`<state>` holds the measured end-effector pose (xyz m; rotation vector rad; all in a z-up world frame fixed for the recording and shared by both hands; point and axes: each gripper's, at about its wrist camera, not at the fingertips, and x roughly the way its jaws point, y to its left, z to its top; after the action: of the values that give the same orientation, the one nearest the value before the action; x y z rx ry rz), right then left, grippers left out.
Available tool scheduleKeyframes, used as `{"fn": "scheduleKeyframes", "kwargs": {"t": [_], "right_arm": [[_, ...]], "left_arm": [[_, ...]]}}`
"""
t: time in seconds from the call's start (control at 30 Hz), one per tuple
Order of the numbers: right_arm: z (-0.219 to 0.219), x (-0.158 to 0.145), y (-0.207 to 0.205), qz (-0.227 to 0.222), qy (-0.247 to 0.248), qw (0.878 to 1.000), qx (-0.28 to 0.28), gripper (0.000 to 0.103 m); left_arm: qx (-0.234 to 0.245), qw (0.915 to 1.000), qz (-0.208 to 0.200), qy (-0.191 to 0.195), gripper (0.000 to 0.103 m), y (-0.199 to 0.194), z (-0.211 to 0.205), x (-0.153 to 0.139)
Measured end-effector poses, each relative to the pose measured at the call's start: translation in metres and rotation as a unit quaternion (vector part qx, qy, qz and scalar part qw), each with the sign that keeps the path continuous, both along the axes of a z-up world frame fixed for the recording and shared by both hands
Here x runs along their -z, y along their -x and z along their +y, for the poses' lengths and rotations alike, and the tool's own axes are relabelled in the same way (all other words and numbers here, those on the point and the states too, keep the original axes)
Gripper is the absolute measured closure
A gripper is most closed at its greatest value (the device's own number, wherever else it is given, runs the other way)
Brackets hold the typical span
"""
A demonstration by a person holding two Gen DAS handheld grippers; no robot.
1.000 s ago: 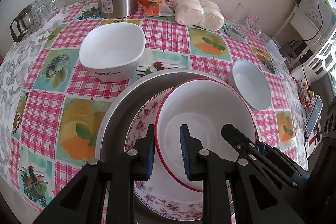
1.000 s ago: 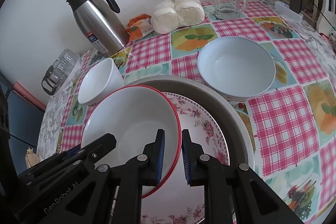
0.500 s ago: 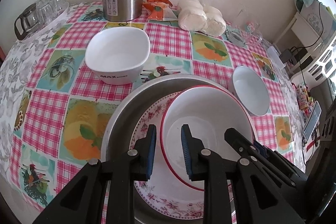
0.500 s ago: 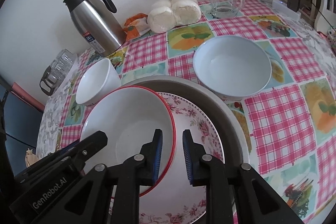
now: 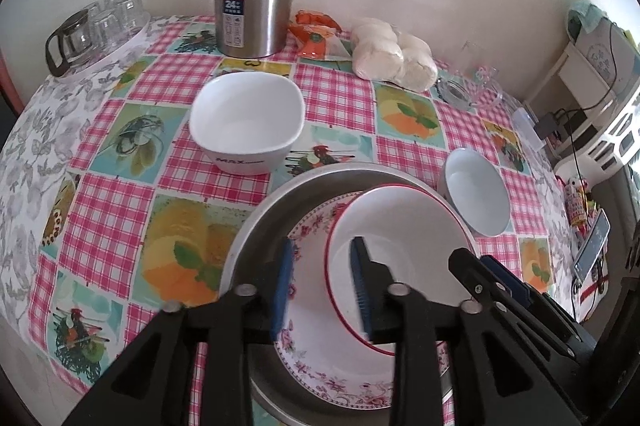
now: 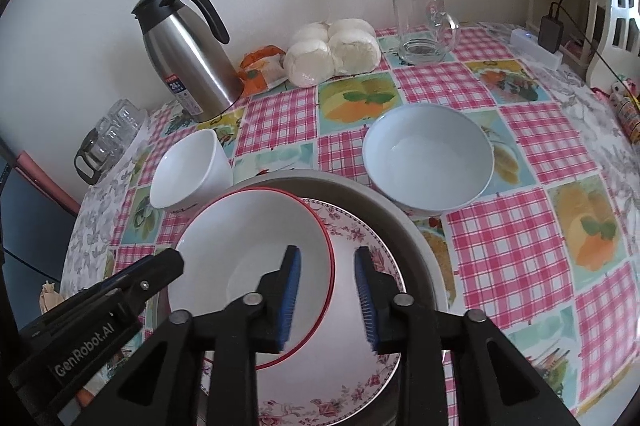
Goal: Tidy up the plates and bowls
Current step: 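Lower the red-rimmed bowl onto the floral plate inside the basin, then open both grippers to release the red-rimmed bowl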
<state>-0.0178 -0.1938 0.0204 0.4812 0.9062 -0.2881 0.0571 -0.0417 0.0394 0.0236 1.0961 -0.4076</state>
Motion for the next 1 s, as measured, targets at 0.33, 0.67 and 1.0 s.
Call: {"fn": "scheduleKeyframes", "kwargs": {"t": [0.33, 0.67, 1.0], "right_arm": [[-0.001, -0.004, 0.002, 0.001, 0.023, 1.0, 0.007, 0.03], [-0.007, 0.003, 0.003, 0.016, 0.024, 0.999, 0.024, 0.013], [-0.012, 0.009, 0.004, 0.027, 0.019, 0.999, 0.033, 0.005]], "left_arm": [[-0.048, 0.9988, -0.005, -0.011, 0.036, -0.007, 0.022, -0.004], [-0.101, 0.994, 0.01, -0.042, 0.017, -0.017, 0.04, 0.009], [-0.118, 0.9918, 0.005, -0.05, 0.014, -0.021, 0.047, 0.013]]}}
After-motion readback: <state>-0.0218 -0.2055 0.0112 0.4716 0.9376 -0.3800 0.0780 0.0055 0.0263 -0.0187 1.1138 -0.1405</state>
